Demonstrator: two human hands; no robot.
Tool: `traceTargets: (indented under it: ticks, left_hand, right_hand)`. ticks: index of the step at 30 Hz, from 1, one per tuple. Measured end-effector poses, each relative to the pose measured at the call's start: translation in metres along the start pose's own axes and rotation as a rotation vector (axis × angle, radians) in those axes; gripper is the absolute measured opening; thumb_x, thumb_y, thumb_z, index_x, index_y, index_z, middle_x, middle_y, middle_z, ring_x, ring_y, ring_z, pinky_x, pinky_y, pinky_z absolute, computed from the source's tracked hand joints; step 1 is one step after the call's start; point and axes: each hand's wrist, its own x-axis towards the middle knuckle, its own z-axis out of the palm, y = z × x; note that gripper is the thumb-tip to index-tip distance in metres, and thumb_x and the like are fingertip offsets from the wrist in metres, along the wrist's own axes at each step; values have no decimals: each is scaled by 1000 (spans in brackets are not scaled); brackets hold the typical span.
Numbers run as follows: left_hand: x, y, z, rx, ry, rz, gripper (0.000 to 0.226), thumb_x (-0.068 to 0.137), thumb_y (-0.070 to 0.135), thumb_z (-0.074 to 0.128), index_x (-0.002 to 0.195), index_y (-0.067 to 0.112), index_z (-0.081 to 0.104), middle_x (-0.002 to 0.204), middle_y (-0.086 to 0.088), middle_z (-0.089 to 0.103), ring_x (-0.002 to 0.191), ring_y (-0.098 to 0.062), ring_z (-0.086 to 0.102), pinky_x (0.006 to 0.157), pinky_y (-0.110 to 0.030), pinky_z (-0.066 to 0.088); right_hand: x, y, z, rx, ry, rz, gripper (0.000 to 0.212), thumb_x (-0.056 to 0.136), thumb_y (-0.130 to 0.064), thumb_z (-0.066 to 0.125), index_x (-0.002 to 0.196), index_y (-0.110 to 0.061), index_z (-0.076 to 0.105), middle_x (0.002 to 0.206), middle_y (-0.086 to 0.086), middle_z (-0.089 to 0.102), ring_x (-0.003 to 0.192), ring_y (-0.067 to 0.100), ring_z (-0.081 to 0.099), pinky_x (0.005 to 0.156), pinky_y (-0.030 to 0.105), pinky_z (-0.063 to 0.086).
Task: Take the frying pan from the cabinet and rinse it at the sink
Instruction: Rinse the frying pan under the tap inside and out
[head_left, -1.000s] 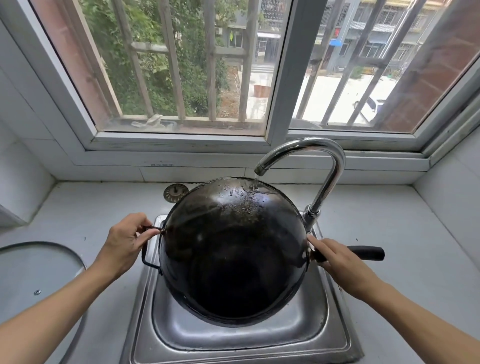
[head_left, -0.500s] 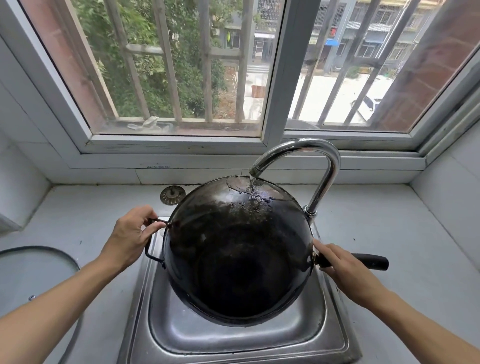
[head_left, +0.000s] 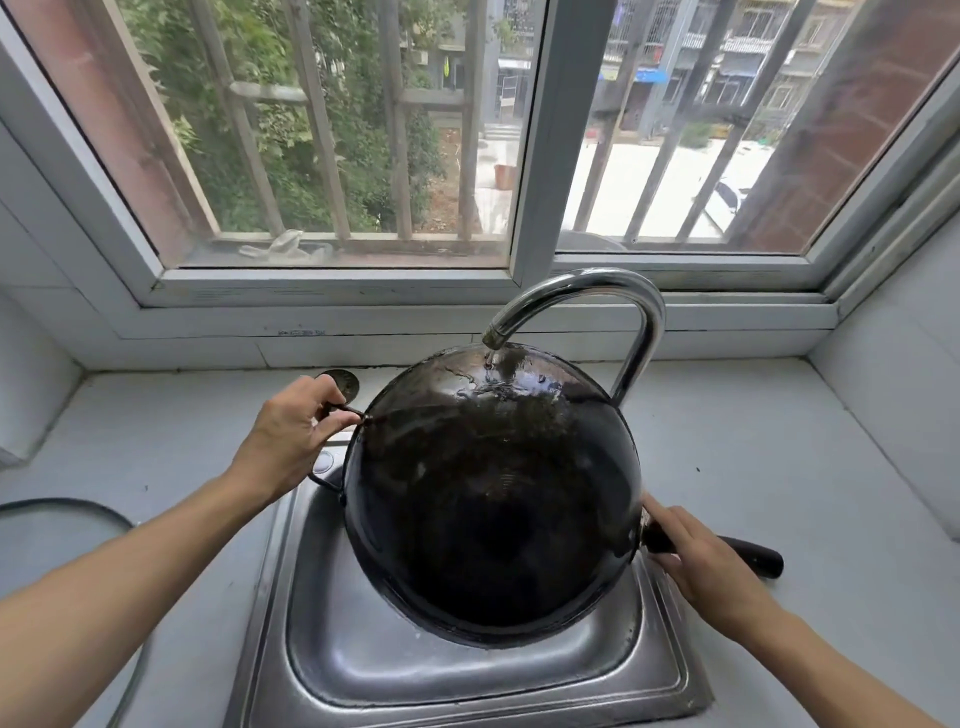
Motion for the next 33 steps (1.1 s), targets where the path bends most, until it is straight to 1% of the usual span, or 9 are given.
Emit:
traceTargets:
  ticks: [4, 9, 11, 15, 19, 22, 26, 30, 33]
  left_hand:
    - [5, 9, 5, 13, -1, 25, 16, 84, 19, 75, 90, 12, 63, 84, -4, 60, 77, -26, 58, 74, -44, 50]
    - [10, 13, 11, 77, -26, 55, 17, 85, 24, 74, 92, 14, 63, 83, -3, 60, 80, -27, 58, 75, -48, 50]
    - [12, 15, 13, 64, -32, 55, 17, 86, 25, 74, 93, 15, 62, 84, -3, 60, 80, -26, 59, 74, -47, 50]
    - [20, 23, 17, 83, -34, 82, 19, 86, 25, 74, 93, 11, 63, 81, -4, 57, 76, -26, 54, 70, -41, 47]
    - [29, 27, 20, 71, -45, 88, 20, 86, 26, 73, 93, 11, 62, 78, -2, 53, 72, -22, 50, 68, -37, 43]
    - [33, 27, 23, 71, -63, 87, 20, 86, 28, 73, 92, 13, 61, 78, 0, 52, 72, -22, 49, 69, -38, 44]
    - [31, 24, 25, 62, -74, 79, 19, 86, 26, 73, 92, 13, 61, 78, -1, 53, 73, -23, 50, 69, -38, 44]
    - [26, 17, 23, 68, -72, 63, 18, 86, 24, 73, 93, 12, 62, 80, -3, 55, 74, -23, 52, 70, -36, 43]
    - [19, 8, 17, 77, -68, 44, 18, 86, 23, 74, 93, 12, 62, 82, -4, 58, 77, -24, 54, 72, -40, 47]
  right_hand:
    - [-9, 3, -1, 7, 5, 1, 87, 78, -3, 76, 150, -22, 31, 106, -15, 46, 89, 10, 54, 81, 26, 48]
    - [-16, 6, -1, 24, 30, 31, 84, 80, -4, 74, 150, -22, 31, 106, -11, 49, 91, 11, 54, 83, 30, 49]
    - [-18, 8, -1, 29, 39, 40, 83, 80, -4, 74, 150, -22, 31, 106, -10, 51, 92, 12, 55, 83, 29, 49]
    - [-22, 8, -1, 52, 45, 66, 84, 80, -4, 74, 150, -22, 31, 105, -10, 51, 91, 10, 54, 84, 23, 44]
    - [-26, 10, -3, 42, 48, 66, 88, 78, -4, 76, 150, -24, 29, 105, -11, 50, 91, 11, 55, 85, 25, 44]
    - [-28, 8, -3, 46, 61, 82, 89, 78, -3, 76, 150, -27, 28, 104, -10, 51, 91, 13, 56, 84, 27, 46]
    - [-29, 5, -3, 49, 57, 76, 91, 78, -2, 76, 150, -27, 28, 103, -10, 51, 90, 13, 56, 84, 26, 43]
    - [-24, 0, -6, 19, 58, 48, 91, 75, -3, 78, 148, -26, 29, 104, -12, 50, 88, 14, 57, 80, 30, 49]
    - [-17, -4, -8, -30, 50, 17, 90, 74, -2, 79, 147, -22, 31, 104, -6, 55, 86, 18, 58, 76, 34, 52]
